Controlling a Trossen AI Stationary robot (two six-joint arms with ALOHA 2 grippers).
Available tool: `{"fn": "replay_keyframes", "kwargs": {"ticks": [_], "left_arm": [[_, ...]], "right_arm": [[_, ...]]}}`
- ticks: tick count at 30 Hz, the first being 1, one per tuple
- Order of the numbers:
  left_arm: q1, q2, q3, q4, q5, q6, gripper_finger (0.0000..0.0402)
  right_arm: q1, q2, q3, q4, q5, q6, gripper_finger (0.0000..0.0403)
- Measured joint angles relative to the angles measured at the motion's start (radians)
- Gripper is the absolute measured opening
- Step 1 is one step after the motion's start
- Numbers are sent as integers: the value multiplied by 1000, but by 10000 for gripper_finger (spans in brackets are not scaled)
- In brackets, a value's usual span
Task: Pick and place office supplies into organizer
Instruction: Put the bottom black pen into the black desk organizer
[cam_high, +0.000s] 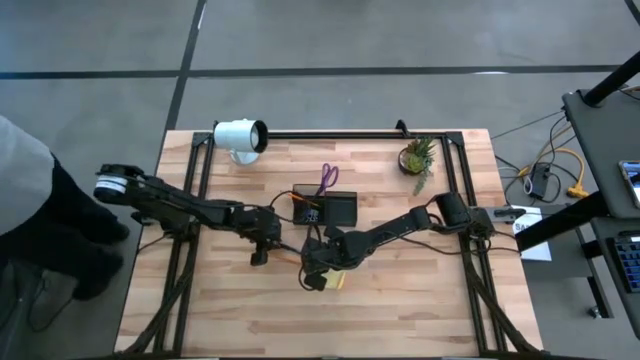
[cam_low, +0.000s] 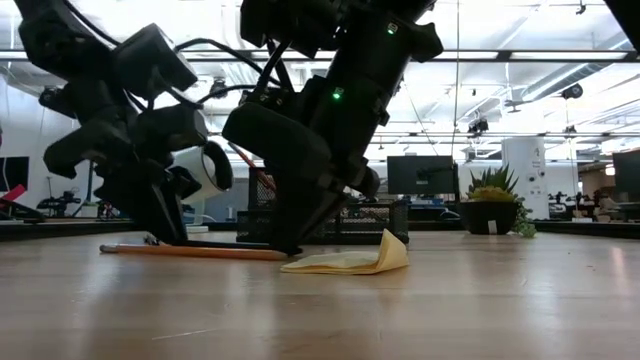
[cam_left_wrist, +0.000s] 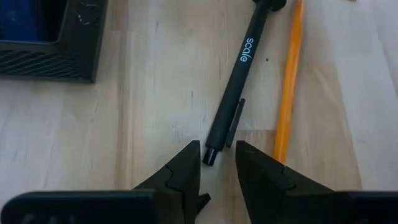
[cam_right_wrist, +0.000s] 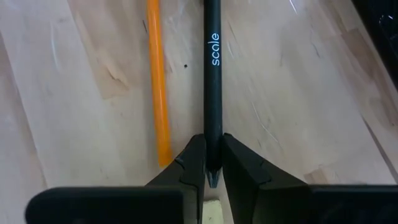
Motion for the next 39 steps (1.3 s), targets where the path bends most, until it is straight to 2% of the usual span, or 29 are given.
{"fn": "replay_keyframes", "kwargs": {"ticks": [6,14,21,26,32,39], "left_arm": [[0,57,11,39,2,18,86],[0,72,12,54,3,27,84],[0,69,10,51,-2,50,46],[0,67,10,48,-2,50,42],[0,67,6,43,-1,70,45],[0,62,5,39,0,70,46]], "right_arm": [[0,3,15,-4,0,-5,37],[-1,-20,60,-34,51,-10,71],[5,-43,66,-107,70,5,88],[6,-41,61,-131,72,0,80],[4,-41,53,-261,146,-6,66],[-7,-40,43,-205,105,-52,53]]}}
